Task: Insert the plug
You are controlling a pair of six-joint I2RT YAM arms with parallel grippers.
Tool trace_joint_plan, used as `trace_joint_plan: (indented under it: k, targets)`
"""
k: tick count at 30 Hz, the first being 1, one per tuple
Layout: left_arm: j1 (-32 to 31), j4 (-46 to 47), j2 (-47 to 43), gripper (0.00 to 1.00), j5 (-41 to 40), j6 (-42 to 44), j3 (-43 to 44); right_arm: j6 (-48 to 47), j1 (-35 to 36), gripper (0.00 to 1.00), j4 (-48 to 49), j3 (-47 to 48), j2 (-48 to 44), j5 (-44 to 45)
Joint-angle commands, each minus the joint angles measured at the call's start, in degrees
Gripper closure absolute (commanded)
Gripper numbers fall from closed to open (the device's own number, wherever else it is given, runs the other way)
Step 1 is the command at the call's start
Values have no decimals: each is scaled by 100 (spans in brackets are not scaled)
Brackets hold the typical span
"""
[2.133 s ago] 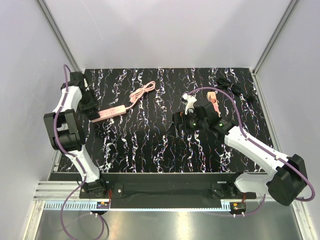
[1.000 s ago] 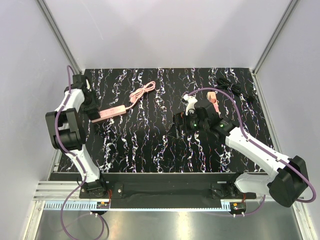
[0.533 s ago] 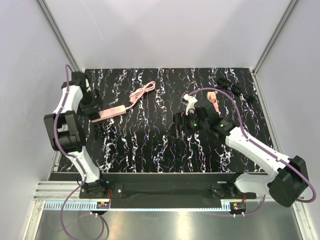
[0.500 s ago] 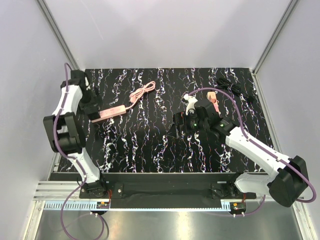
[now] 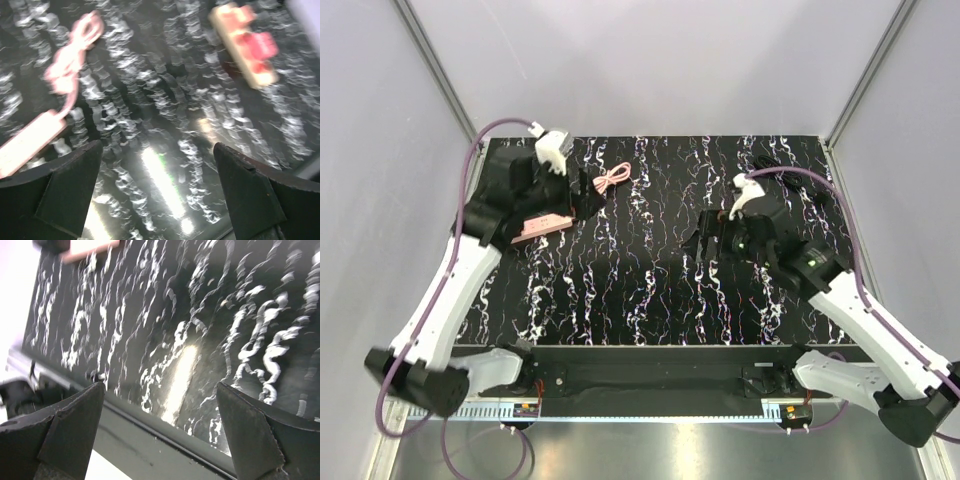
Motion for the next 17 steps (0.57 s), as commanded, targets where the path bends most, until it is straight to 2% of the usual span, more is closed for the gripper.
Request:
trace_joint_plan:
  k: [1,5,10,14,17]
  targets:
    - [79,1428,-676,1,1740,-389,-822,104,-7,0,-760,879,-34,1019]
    - [-9,2816,-1310,1,2680,-951,-1902,218,-16,0,-771,1136,-104,915]
    - [-115,3065,-1636,1,2605,-768,-2283,368,-16,0,-428,1093,-219,1028]
    - [-115,3434,-1750,1,2533,-1022,-2696,324,-16,0,-112,864,-438,1107]
    - [-115,3180,-1715,1,2306,-856,-2644,438,-7,0,73,707,-544,1379]
